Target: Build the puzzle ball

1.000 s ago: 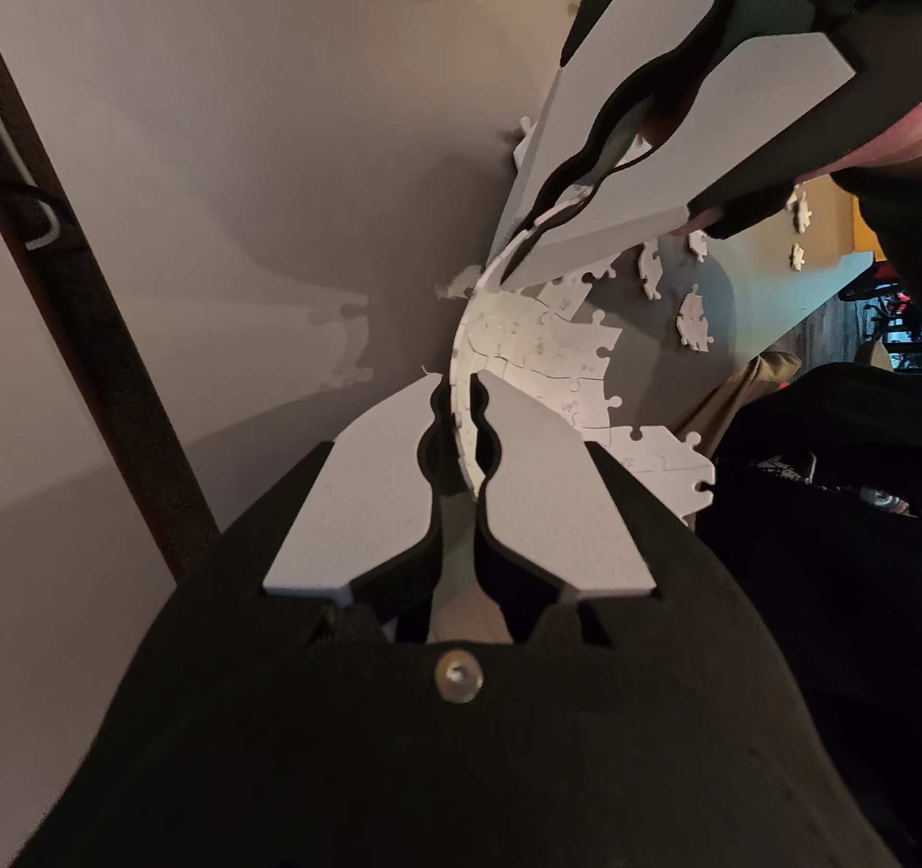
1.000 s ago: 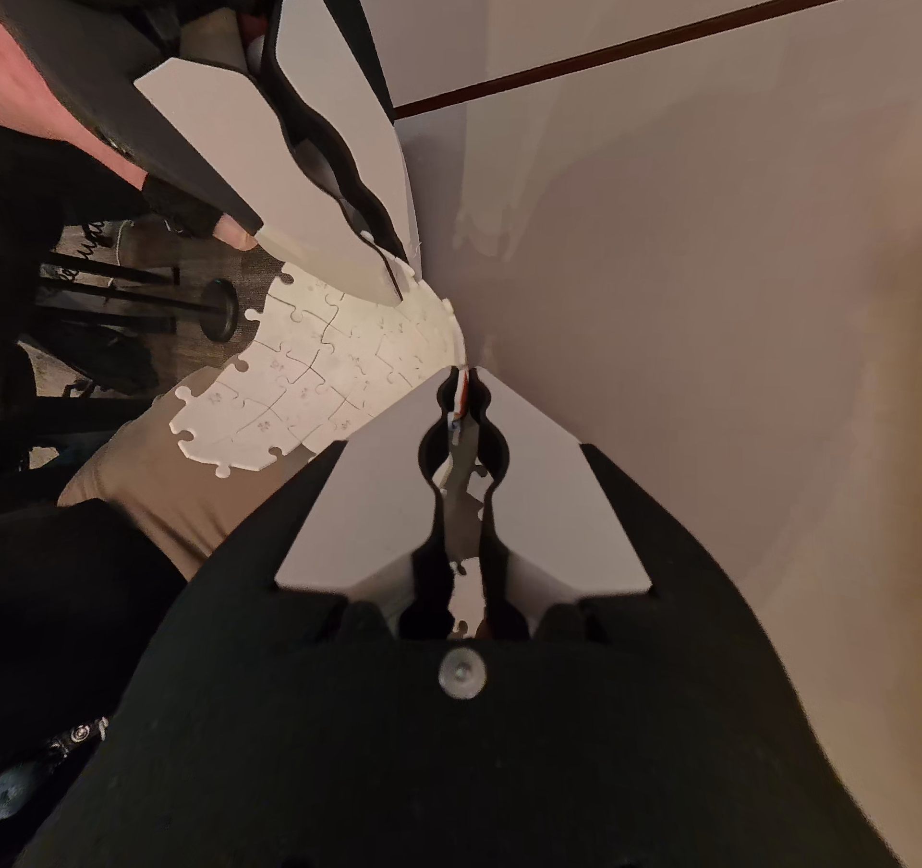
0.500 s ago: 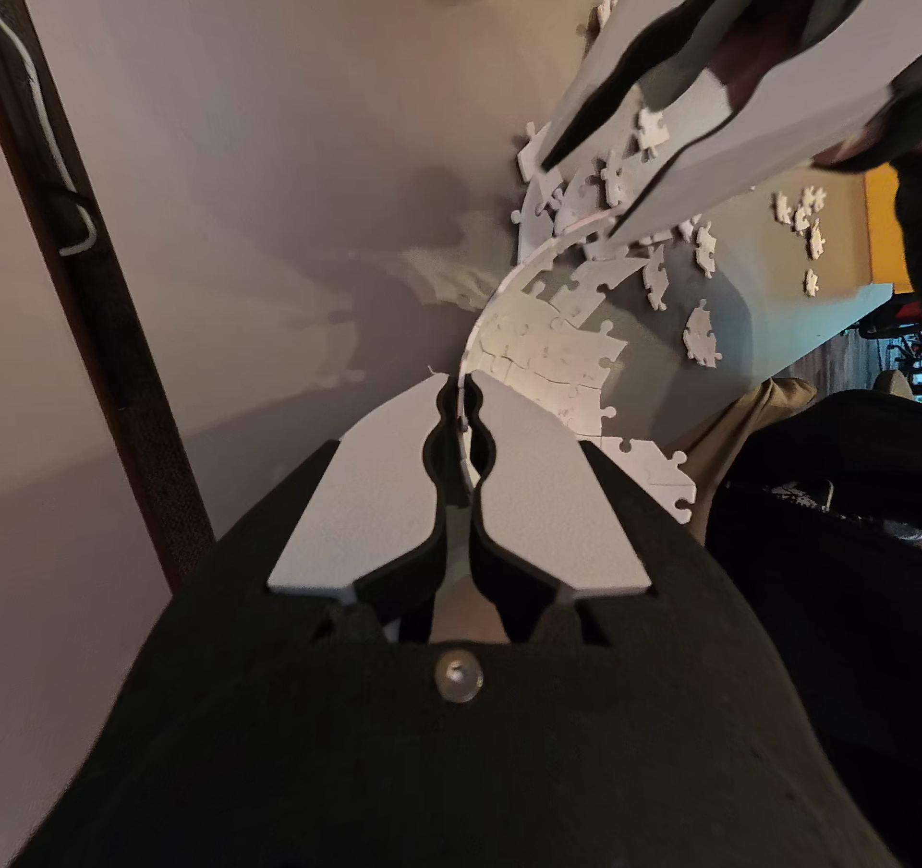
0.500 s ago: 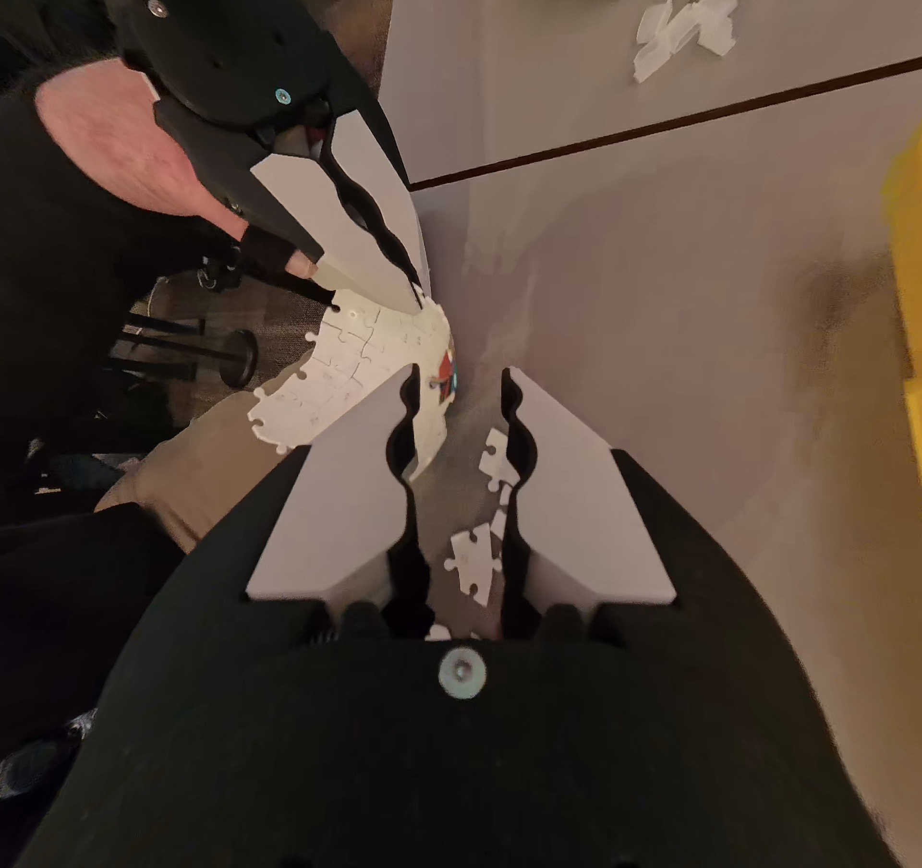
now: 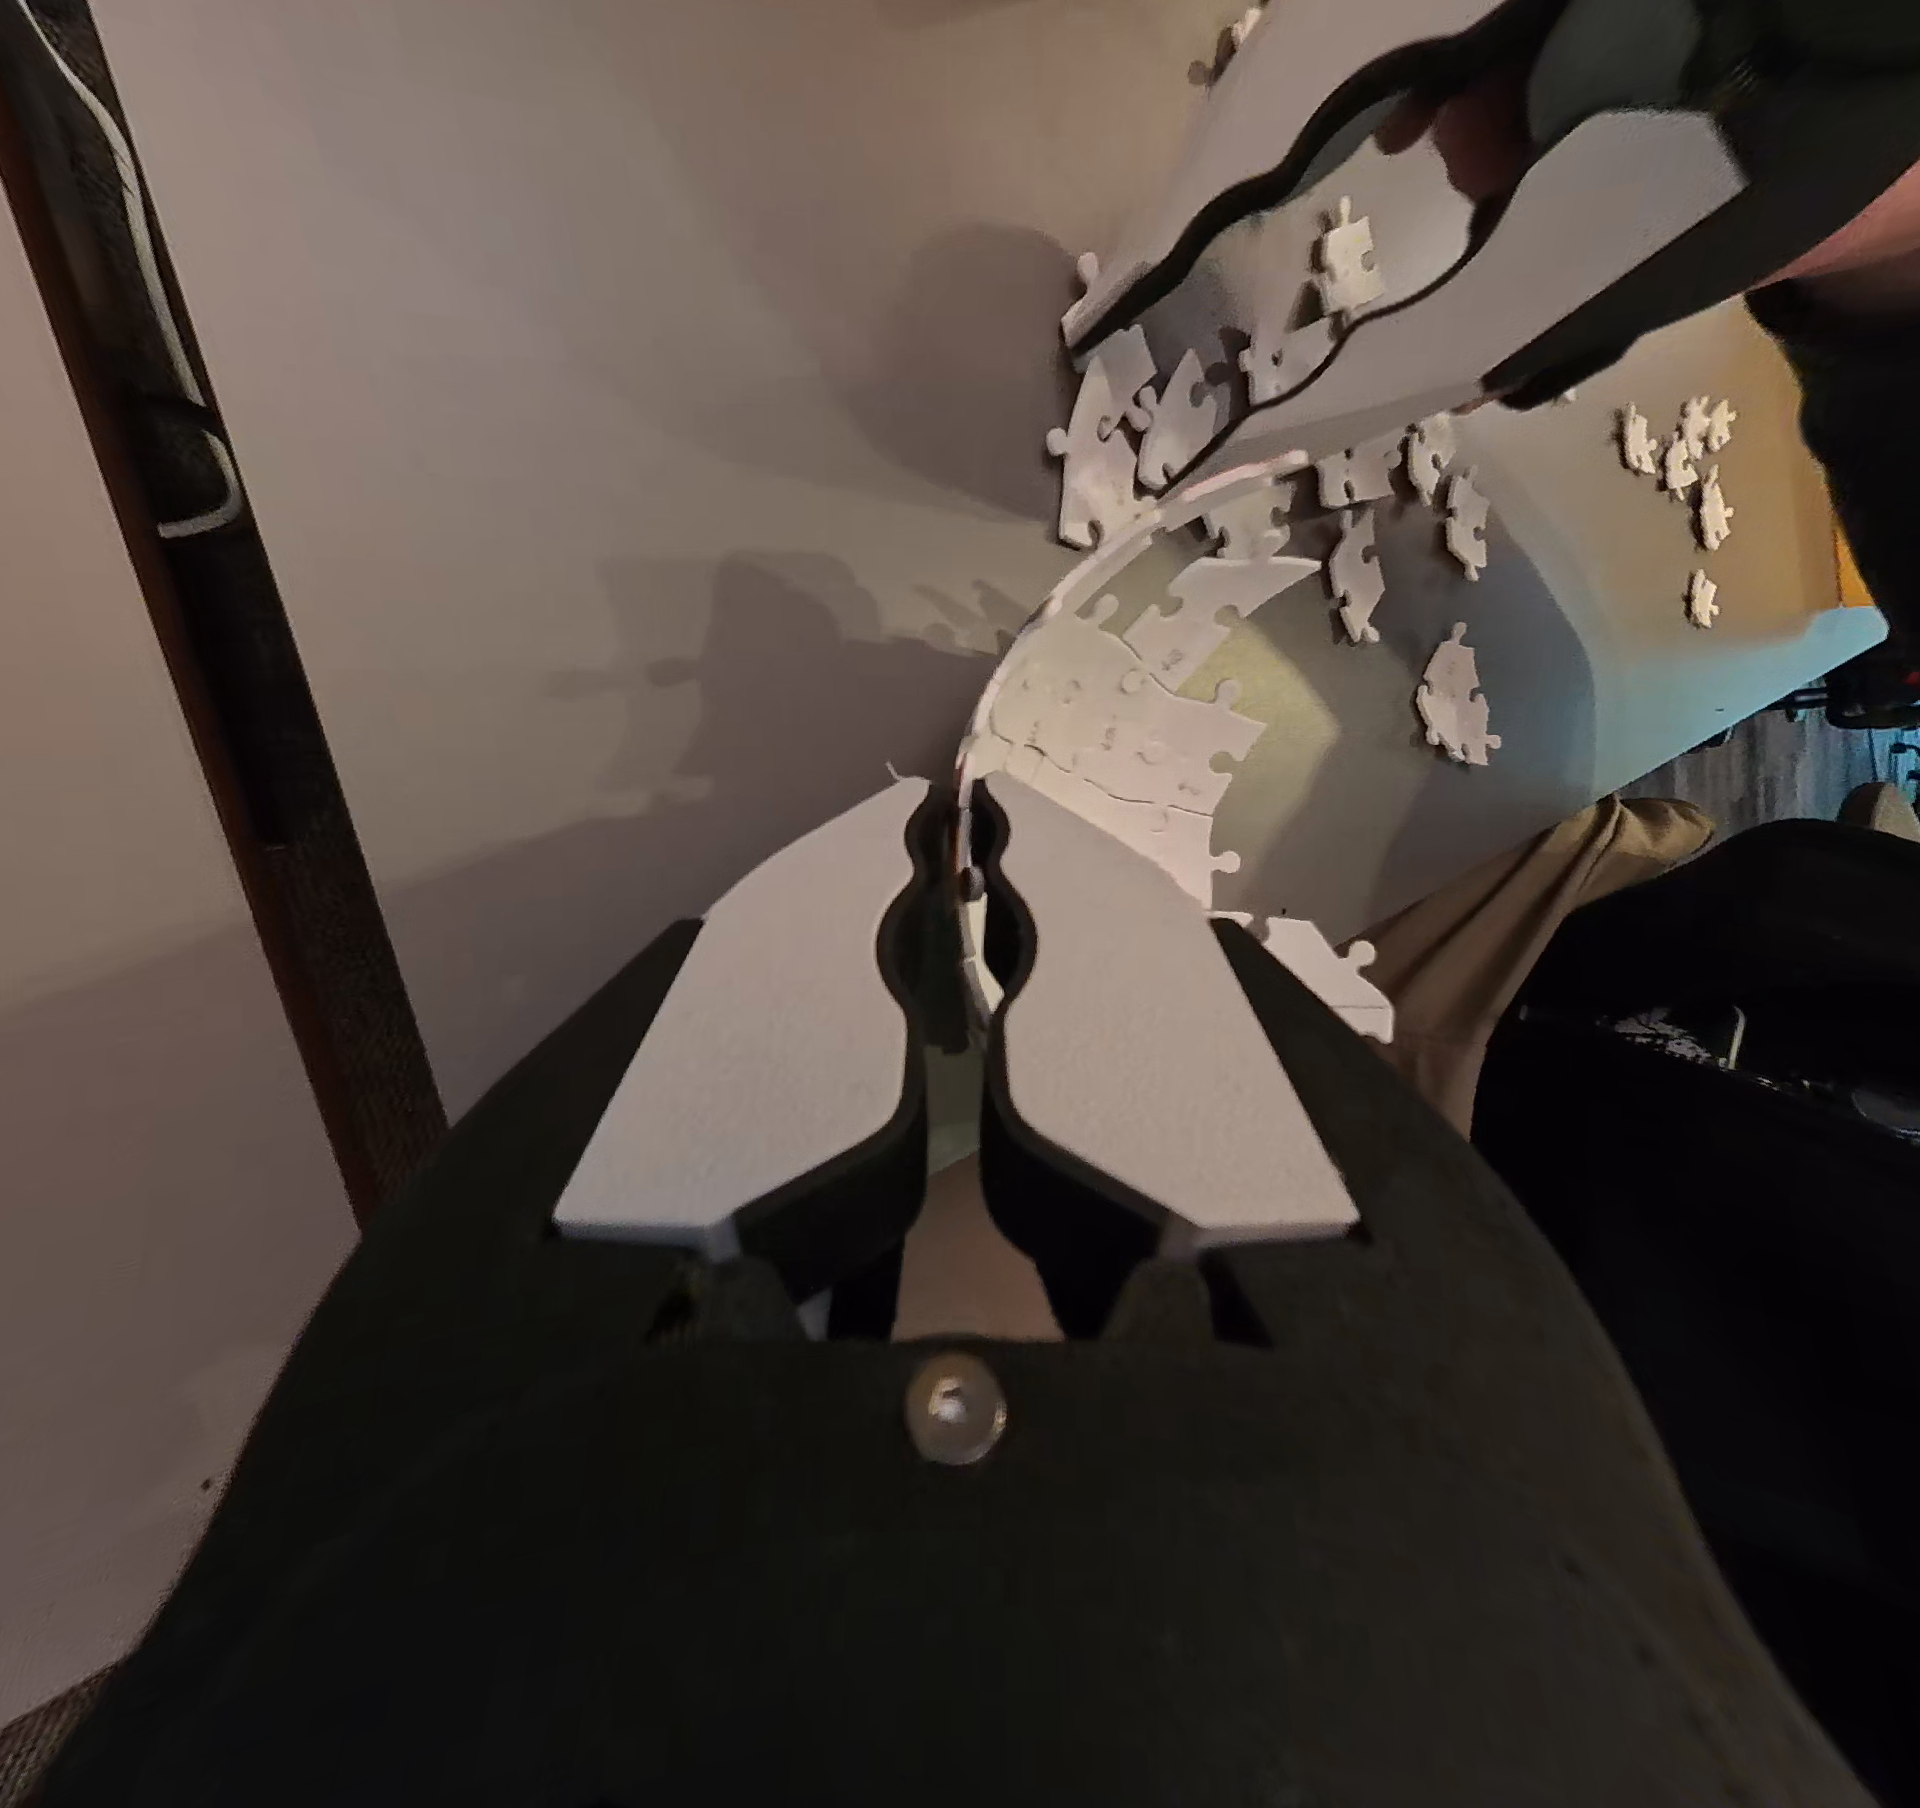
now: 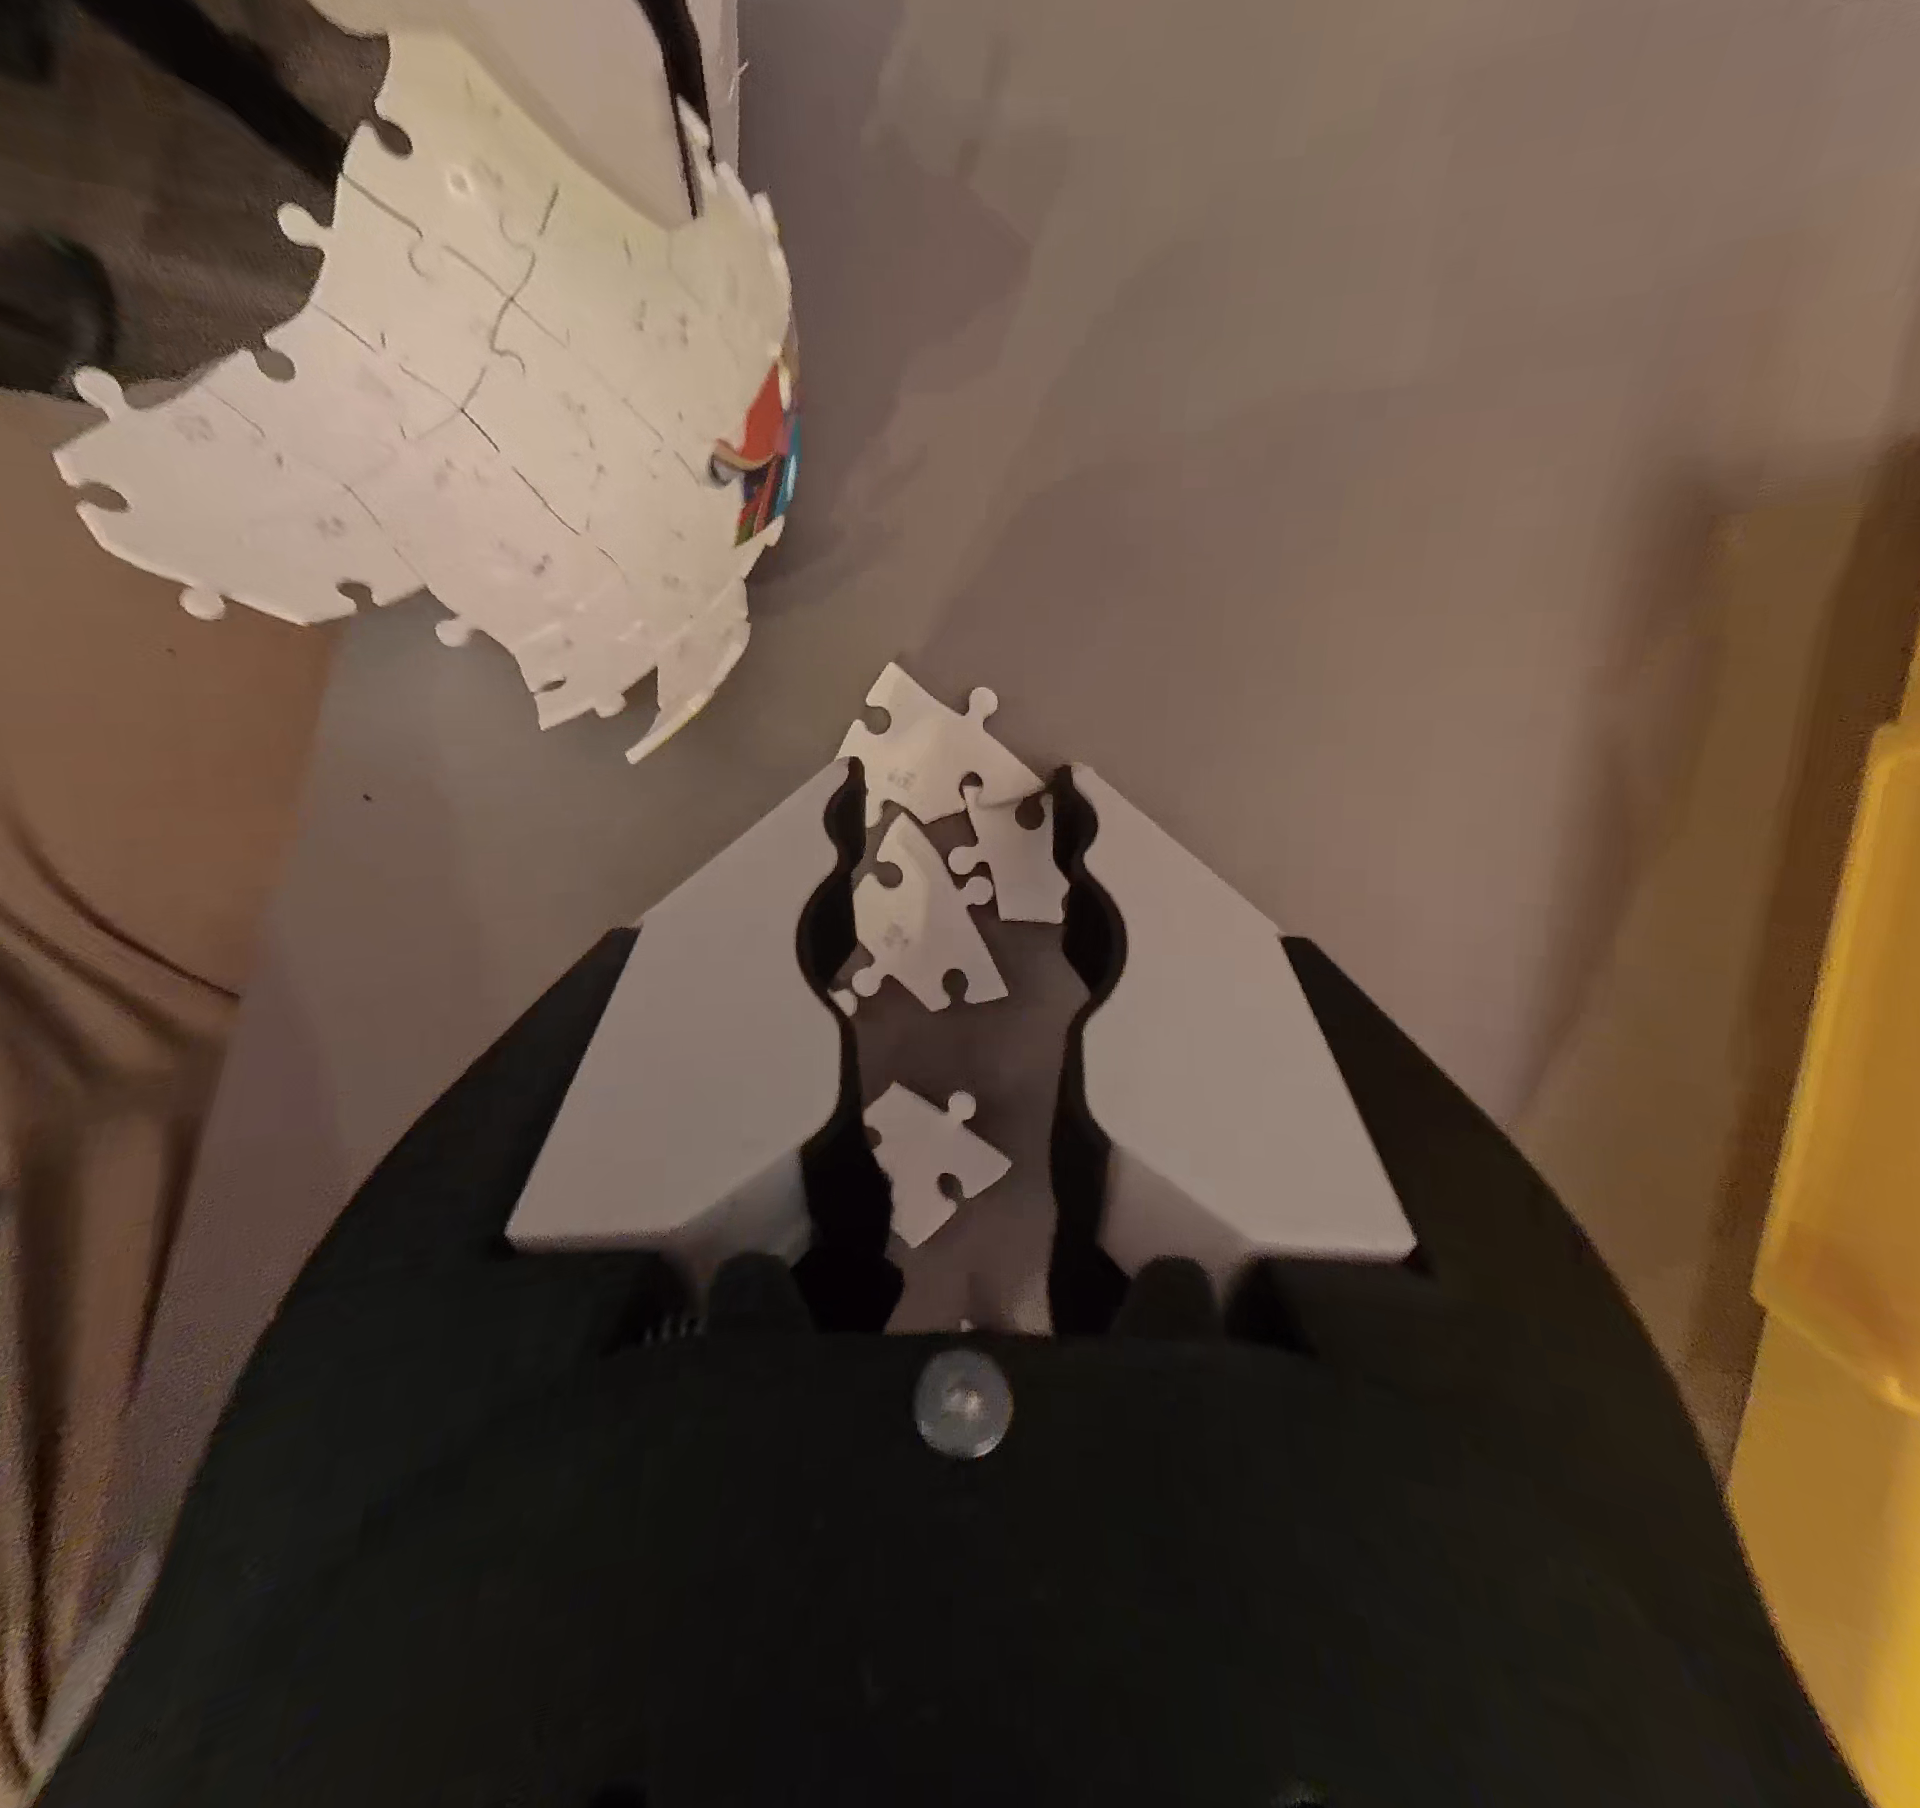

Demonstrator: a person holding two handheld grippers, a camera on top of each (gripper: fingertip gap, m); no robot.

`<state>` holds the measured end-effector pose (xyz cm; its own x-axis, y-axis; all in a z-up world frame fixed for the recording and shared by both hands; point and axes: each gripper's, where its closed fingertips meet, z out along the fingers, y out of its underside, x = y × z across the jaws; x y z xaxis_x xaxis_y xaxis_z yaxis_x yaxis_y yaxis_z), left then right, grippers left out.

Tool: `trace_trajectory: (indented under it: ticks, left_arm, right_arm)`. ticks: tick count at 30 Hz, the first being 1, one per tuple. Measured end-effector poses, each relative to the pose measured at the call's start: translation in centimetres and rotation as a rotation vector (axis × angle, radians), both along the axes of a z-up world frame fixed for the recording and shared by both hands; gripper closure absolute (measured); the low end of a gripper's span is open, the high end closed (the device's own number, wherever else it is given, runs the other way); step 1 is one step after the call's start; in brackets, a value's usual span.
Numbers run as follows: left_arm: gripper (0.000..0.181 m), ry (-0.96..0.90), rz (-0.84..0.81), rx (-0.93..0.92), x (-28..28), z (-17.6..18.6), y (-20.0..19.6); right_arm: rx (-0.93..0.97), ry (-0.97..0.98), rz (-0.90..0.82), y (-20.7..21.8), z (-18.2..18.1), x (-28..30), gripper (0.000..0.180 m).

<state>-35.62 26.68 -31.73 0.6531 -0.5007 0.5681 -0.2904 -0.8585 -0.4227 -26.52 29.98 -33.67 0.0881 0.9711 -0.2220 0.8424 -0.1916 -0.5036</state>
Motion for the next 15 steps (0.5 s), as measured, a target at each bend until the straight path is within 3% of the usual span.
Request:
trace_trajectory:
  ticks: [5,15]
  left_arm:
    - [0.177,-0.021,0.015,-0.001,-0.09,-0.26,-0.14]
    - [0.176,-0.051,0.025,0.001,-0.33,-0.10,-0.19]
  right_arm:
    - [0.035,0.023,0.042,0.04,-0.42,-0.18,0.166]
    - [0.020,0.040,0.021,-0.78,-0.44,0.68,0.172]
